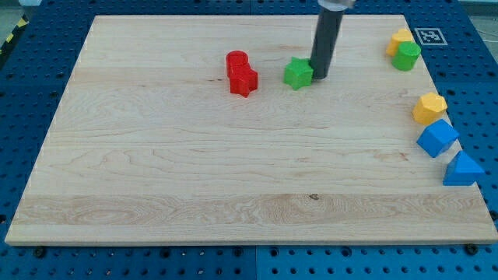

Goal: Move your arm towards green circle

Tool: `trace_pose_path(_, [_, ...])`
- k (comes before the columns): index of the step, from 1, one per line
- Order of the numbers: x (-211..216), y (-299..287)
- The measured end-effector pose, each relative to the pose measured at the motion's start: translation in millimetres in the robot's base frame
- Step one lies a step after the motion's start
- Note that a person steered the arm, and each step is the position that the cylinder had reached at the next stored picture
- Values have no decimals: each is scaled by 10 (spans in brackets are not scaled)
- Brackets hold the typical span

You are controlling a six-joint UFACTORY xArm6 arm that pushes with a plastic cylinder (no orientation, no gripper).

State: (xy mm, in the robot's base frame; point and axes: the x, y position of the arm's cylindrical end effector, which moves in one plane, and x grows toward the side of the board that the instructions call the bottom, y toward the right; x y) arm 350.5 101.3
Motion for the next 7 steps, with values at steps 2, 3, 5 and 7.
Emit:
trace_pose_path(2, [-61,-288])
trace_pose_path(3, [-61,-493])
trace_pose_path(5, [-61,-109])
trace_pose_path(7, [-61,161])
